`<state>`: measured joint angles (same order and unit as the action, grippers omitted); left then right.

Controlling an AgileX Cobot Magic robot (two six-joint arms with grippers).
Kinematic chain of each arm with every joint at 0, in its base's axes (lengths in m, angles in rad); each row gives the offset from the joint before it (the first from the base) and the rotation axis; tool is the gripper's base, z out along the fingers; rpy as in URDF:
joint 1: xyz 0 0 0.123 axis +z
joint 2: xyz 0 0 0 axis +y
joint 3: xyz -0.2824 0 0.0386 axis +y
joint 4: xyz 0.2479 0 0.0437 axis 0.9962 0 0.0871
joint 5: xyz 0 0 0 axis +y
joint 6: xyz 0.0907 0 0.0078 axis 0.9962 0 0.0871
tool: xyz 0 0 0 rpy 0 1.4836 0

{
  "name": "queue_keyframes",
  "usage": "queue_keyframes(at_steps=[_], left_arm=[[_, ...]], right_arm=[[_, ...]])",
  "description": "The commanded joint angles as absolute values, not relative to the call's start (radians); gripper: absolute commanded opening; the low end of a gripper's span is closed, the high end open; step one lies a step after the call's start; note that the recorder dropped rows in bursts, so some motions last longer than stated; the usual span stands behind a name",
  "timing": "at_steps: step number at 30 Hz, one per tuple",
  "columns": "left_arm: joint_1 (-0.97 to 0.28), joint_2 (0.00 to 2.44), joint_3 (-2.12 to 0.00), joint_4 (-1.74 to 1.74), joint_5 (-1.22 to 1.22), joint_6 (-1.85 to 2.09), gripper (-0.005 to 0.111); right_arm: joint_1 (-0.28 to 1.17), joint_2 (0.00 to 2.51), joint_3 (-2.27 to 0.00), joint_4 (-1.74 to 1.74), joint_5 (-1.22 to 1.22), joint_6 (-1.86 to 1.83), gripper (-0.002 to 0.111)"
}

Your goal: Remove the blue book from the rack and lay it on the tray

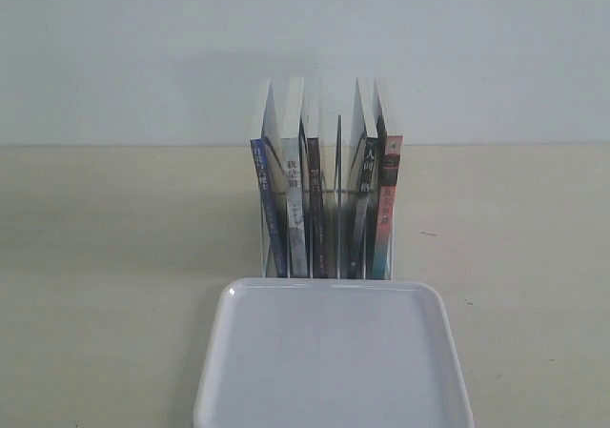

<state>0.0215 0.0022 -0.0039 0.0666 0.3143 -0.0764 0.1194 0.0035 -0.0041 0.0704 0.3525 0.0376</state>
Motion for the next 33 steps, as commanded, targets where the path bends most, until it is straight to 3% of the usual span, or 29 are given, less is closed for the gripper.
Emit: queue_keyframes(at_steps=[1,10,24,33], left_arm=[[0.013,0.0,0.0,0.069,0.306,-0.074,0.006],[0.013,0.0,0.0,0.069,0.306,-0.074,0.006],[0.013,0.0,0.0,0.069,0.306,-0.074,0.006],[0.013,0.0,0.0,0.069,0.306,-0.074,0.006]], right_arm=[[0.115,0.0,0.0,0.073,0.341,0.042,0.0],[0.115,0.0,0.0,0.073,0.27,0.042,0.0],[0.115,0.0,0.0,0.089,-0.527,0.042,0.0],[0.115,0.118,-0.258,0.061,-0.296,0.01,0.0]])
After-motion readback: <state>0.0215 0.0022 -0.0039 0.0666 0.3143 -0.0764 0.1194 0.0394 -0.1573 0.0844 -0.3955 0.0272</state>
